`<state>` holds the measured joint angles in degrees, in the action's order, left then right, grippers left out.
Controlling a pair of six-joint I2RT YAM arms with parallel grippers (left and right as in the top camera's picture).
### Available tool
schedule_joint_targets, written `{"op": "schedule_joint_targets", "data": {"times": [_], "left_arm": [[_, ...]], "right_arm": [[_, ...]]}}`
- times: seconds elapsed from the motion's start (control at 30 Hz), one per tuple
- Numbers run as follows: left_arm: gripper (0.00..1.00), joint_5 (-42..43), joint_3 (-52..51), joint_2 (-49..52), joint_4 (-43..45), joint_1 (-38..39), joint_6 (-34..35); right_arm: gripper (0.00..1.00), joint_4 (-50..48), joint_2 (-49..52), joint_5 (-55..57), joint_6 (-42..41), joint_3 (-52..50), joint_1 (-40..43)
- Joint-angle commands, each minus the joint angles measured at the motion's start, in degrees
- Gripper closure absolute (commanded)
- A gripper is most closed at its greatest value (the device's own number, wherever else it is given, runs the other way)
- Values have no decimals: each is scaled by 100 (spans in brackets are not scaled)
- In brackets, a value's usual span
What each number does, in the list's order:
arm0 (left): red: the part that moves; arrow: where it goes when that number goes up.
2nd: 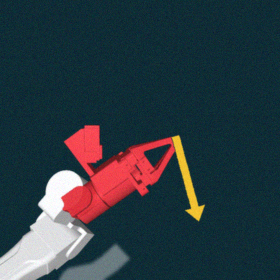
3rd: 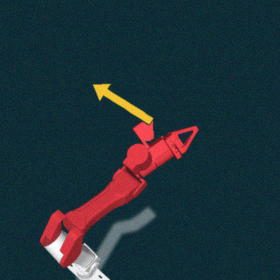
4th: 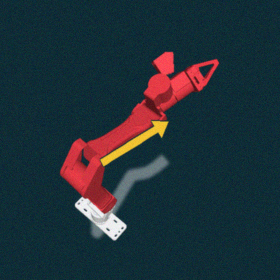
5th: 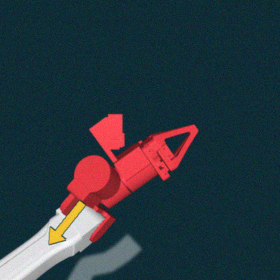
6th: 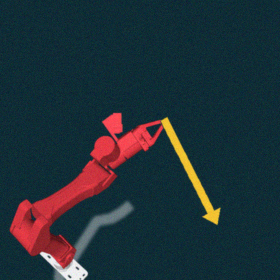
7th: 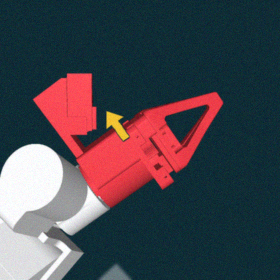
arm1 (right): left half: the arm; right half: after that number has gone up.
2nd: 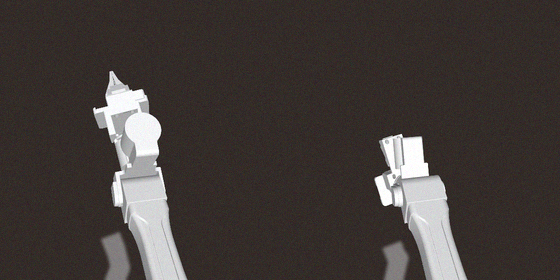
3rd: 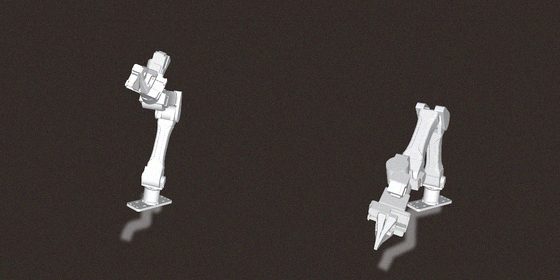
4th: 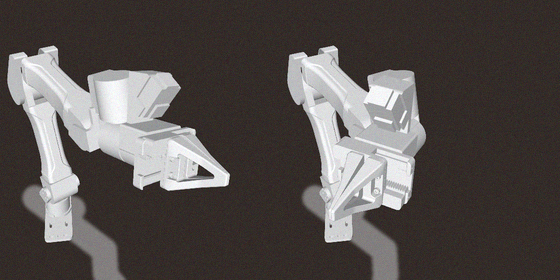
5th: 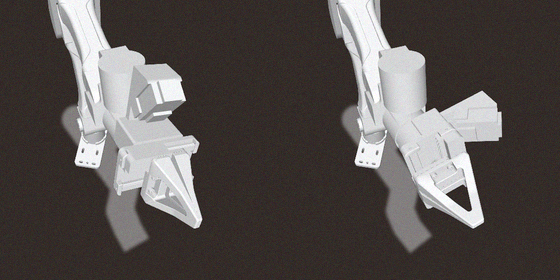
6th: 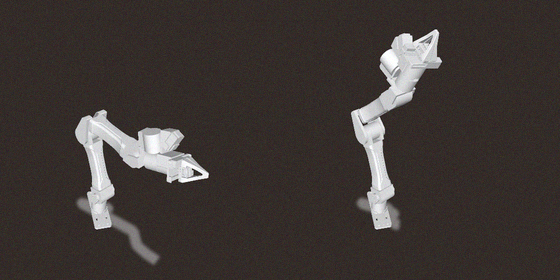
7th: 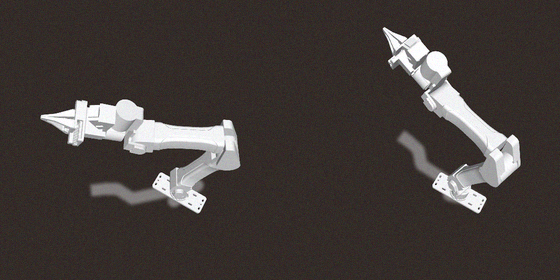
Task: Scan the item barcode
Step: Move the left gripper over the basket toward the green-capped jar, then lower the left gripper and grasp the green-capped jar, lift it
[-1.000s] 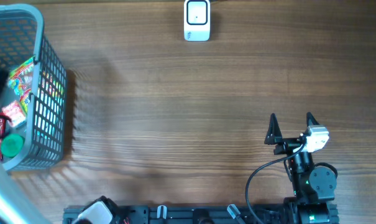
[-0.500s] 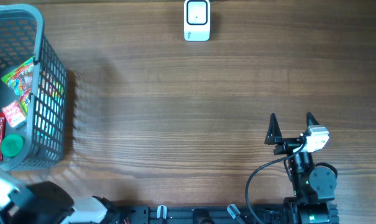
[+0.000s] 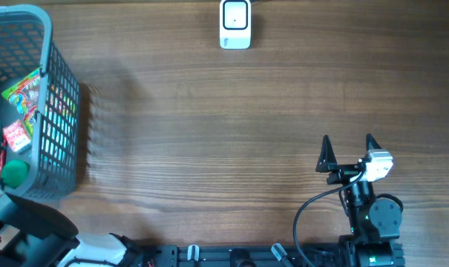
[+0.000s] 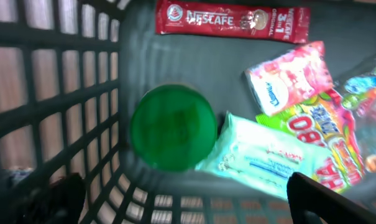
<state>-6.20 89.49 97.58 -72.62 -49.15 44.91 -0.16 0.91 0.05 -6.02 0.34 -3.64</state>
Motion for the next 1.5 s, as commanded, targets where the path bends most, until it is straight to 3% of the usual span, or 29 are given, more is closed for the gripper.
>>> {"op": "schedule_joint_targets", "data": {"times": [0.0,0.97,1.47], "left_arm": [[0,-118,-586,46,555,-28,-271],[0,-313,-942,651,931,-26,-398],[0,-337,-1574,761,1794,-26,-450]], "right_arm": [[0,-17,-26,-46,-52,-2,-4],[0,-17,-26,-46,-55,-2,-4],[0,-17,-26,-46,-50,-2,-4]]}}
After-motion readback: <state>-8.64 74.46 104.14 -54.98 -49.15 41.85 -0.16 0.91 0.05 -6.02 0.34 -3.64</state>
